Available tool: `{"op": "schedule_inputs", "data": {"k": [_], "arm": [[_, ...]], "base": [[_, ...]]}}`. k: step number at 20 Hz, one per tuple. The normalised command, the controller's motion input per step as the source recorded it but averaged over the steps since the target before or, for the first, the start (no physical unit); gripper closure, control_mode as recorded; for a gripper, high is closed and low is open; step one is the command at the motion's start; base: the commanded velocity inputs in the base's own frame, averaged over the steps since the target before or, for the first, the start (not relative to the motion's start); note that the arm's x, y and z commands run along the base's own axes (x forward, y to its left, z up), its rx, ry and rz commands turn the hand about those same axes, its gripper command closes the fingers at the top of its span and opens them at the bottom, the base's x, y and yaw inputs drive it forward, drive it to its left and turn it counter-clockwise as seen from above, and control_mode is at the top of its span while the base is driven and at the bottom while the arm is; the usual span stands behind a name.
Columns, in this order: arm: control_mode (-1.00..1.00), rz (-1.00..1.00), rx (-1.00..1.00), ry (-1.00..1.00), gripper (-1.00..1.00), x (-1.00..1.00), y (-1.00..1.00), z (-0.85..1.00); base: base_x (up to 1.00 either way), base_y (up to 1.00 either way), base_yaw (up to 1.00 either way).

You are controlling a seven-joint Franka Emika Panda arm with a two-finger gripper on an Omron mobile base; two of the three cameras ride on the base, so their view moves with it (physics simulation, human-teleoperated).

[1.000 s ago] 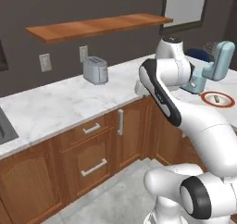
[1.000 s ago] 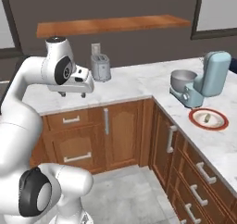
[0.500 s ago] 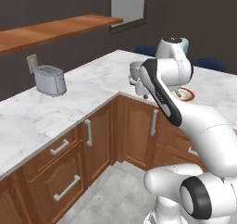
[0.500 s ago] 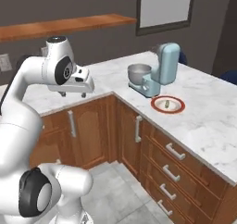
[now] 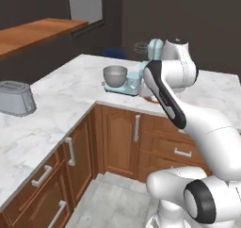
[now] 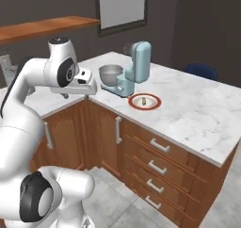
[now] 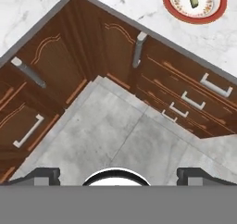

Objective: Add butter and sugar cubes to the stand mixer bowl and then turn on the stand mixer to begin making frosting.

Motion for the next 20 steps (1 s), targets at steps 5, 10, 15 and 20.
{"op": "schedule_inputs", "data": {"k": [5,10,15,20], "arm": [[1.00,0.00,0.00,0.00,-1.00,0.00,0.00,0.00],[1.00,0.00,0.00,0.00,-1.00,0.00,0.00,0.00],[1.00,0.00,0.00,0.00,-1.00,0.00,0.00,0.00],[1.00,0.00,0.00,0.00,-1.00,0.00,0.00,0.00]], "base": [[0.24,0.31,-0.36],[0.22,0.25,-0.32],[0.37,0.28,-0.28],[0.51,0.37,-0.22]]}}
